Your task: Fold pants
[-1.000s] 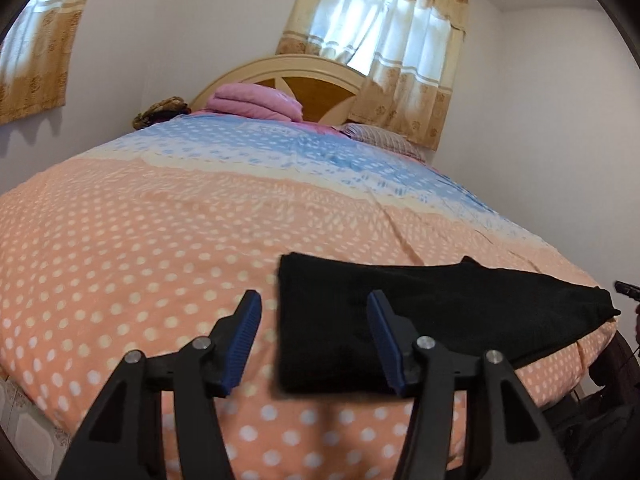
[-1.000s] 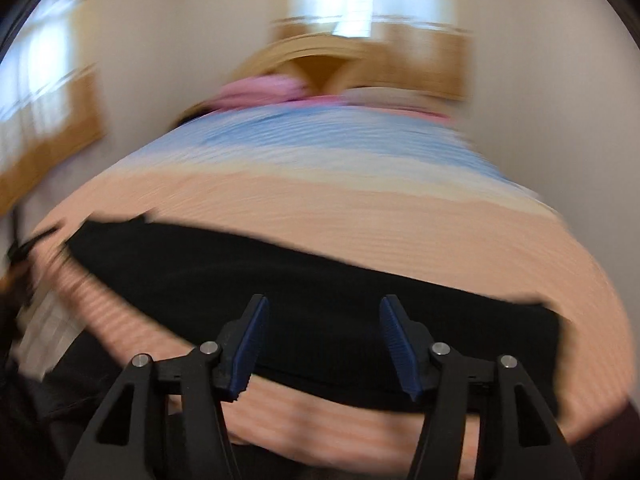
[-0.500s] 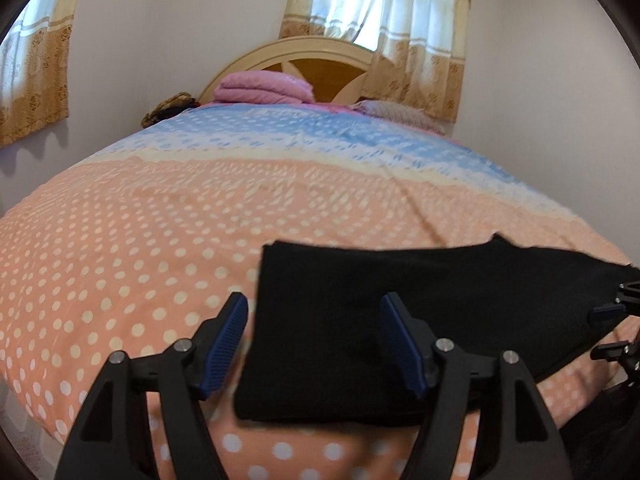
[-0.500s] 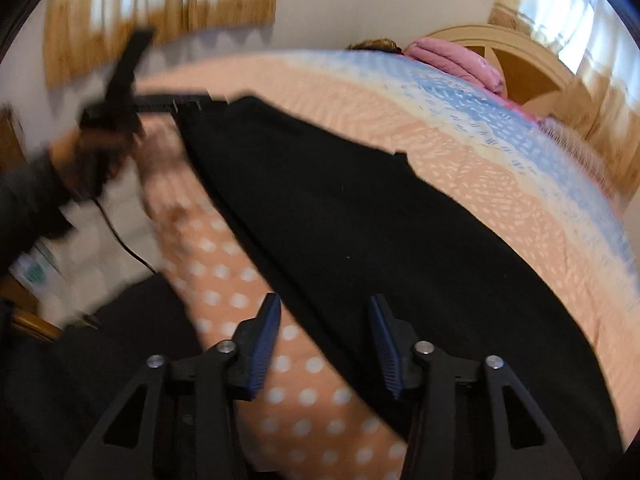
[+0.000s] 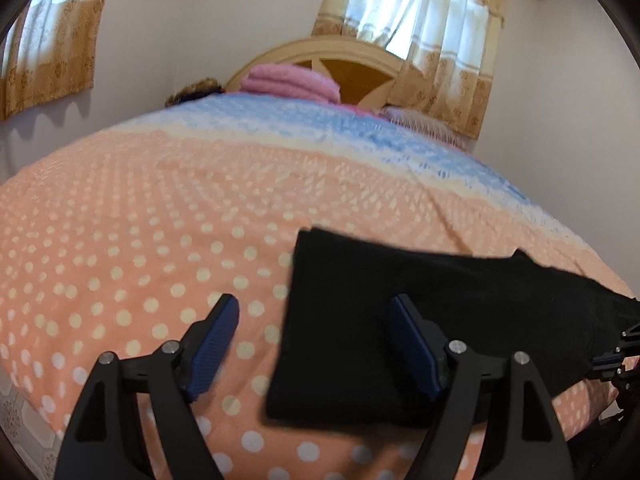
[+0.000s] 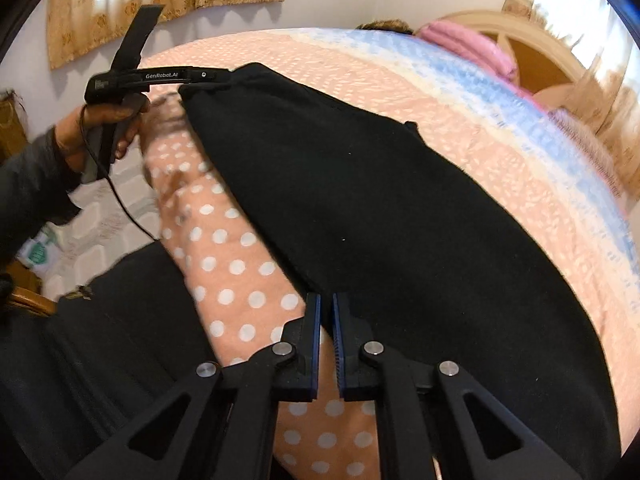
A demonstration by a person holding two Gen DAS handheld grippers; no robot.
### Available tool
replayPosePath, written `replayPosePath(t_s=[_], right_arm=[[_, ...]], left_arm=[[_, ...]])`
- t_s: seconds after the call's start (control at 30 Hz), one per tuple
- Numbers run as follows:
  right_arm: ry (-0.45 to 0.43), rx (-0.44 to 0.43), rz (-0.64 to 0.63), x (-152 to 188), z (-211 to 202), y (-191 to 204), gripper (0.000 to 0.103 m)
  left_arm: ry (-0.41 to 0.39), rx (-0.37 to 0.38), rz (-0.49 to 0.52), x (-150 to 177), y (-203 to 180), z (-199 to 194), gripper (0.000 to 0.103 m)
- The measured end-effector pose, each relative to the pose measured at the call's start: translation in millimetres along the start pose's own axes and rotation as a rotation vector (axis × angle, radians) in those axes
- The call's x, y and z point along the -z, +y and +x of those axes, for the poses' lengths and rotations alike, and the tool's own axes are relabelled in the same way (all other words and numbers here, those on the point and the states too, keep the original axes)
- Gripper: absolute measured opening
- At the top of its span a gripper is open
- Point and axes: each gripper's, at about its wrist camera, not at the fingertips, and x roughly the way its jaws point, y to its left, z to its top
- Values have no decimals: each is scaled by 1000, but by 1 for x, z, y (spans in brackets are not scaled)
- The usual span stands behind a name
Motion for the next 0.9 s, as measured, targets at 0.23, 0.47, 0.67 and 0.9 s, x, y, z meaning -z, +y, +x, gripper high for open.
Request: replayPosePath(t_s=[0.23,0.47,0.67,0.9], right_arm=[[-68,-77,83,-28,-19,-37,41],[-110,-134,325,-88,12,-102,41],[-37,-277,541,-114,75,-134,41],[18,-322,613,-116,112,-128,6]], left_arm=[[-56,-24,59,-17,-16,-6,95],[-26,-88,72,-25,-20,14,95],[21,-114,20,-26,-3,29,95],[35,-124,13,-22,2,33,96]])
